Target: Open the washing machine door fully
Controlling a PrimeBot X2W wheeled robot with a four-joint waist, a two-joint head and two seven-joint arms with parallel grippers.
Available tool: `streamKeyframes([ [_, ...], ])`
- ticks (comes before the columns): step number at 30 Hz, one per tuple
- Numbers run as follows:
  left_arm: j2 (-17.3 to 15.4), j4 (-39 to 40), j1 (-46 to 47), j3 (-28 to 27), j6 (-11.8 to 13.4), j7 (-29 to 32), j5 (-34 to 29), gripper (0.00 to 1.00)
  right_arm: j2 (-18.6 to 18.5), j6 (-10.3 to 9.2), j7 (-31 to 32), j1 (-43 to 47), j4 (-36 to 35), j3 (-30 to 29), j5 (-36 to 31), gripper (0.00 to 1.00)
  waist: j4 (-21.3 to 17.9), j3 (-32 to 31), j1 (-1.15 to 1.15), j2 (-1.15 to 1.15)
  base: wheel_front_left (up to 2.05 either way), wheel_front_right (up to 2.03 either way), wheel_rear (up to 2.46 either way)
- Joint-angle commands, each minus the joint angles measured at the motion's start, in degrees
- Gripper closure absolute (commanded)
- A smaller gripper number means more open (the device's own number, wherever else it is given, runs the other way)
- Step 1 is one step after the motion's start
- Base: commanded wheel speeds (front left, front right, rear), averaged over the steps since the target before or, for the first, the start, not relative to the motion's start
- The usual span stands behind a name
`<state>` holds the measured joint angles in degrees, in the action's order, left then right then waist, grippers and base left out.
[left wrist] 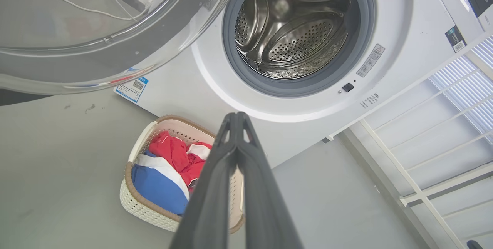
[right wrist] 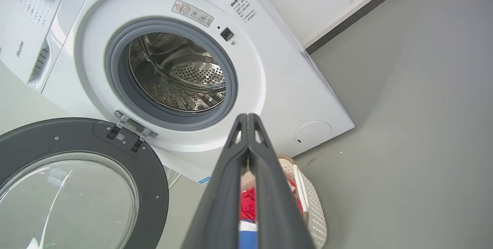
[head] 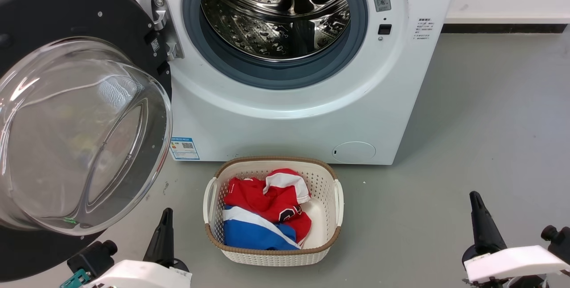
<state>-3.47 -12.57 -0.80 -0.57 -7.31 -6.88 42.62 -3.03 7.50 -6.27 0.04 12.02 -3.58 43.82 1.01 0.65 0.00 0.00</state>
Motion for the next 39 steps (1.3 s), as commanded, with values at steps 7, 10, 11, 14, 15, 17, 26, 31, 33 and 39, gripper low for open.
streamKeyframes([
  [7, -0.5, 0.4, 2.2, -0.7, -0.1, 1.4, 6.5, 1.0, -0.3, -0.01, 1.6, -1.9, -0.3, -0.4, 6.2, 1.0, -0.1, 0.0, 0.0, 0.0, 0.0, 0.0, 0.0],
  [10, -0.5, 0.3, 2.5, -0.9, -0.1, 2.0, 8.8, 1.0, -0.3, -0.01, 2.1, -2.1, -0.2, -0.5, 8.4, 1.0, -0.1, -0.1, 0.0, 0.0, 0.0, 0.0, 0.0],
  [11, -0.5, 0.3, 2.6, -0.9, -0.1, 2.1, 9.6, 1.0, -0.3, -0.01, 2.3, -2.2, -0.1, -0.6, 9.1, 1.0, -0.1, -0.1, 0.0, 0.0, 0.0, 0.0, 0.0],
  [14, -0.5, 0.2, 2.8, -1.1, -0.1, 2.7, 11.8, 1.0, -0.3, -0.01, 2.8, -2.4, 0.0, -0.7, 11.2, 1.0, -0.2, -0.1, 0.0, 0.0, 0.0, 0.0, 0.0],
  [15, -0.6, 0.2, 2.9, -1.1, -0.1, 2.8, 12.5, 1.0, -0.3, -0.01, 3.0, -2.5, 0.0, -0.7, 11.9, 1.0, -0.2, -0.1, 0.0, 0.0, 0.0, 0.0, 0.0],
  [17, -0.6, 0.1, 3.2, -1.4, -0.1, 3.5, 15.3, 1.0, -0.3, -0.01, 3.8, -2.8, 0.1, -0.8, 14.6, 1.0, -0.2, -0.1, 0.0, 0.0, 0.0, 0.0, 0.0],
  [26, -0.6, -0.2, 4.0, -1.9, -0.2, 5.0, 21.2, 1.0, -0.3, 0.0, 5.2, -3.4, 0.4, -1.1, 20.4, 1.0, -0.3, -0.1, 0.0, 0.0, 0.0, 0.0, 0.0],
  [31, -0.6, -0.3, 4.3, -2.2, -0.2, 5.8, 24.3, 1.0, -0.3, 0.0, 5.9, -3.8, 0.6, -1.3, 23.3, 1.0, -0.4, -0.2, 0.0, 0.0, 0.0, 0.0, 0.0],
  [33, -0.6, -0.4, 4.4, -2.4, -0.2, 6.1, 25.5, 1.0, -0.3, -0.01, 6.3, -3.9, 0.7, -1.4, 24.4, 1.0, -0.4, -0.2, 0.0, 0.0, 0.0, 0.0, 0.0],
  [39, -0.6, -0.5, 4.8, -2.6, -0.2, 6.8, 28.4, 1.0, -0.3, -0.01, 7.0, -4.2, 0.8, -1.5, 27.2, 1.0, -0.5, -0.2, 0.0, 0.0, 0.0, 0.0, 0.0],
])
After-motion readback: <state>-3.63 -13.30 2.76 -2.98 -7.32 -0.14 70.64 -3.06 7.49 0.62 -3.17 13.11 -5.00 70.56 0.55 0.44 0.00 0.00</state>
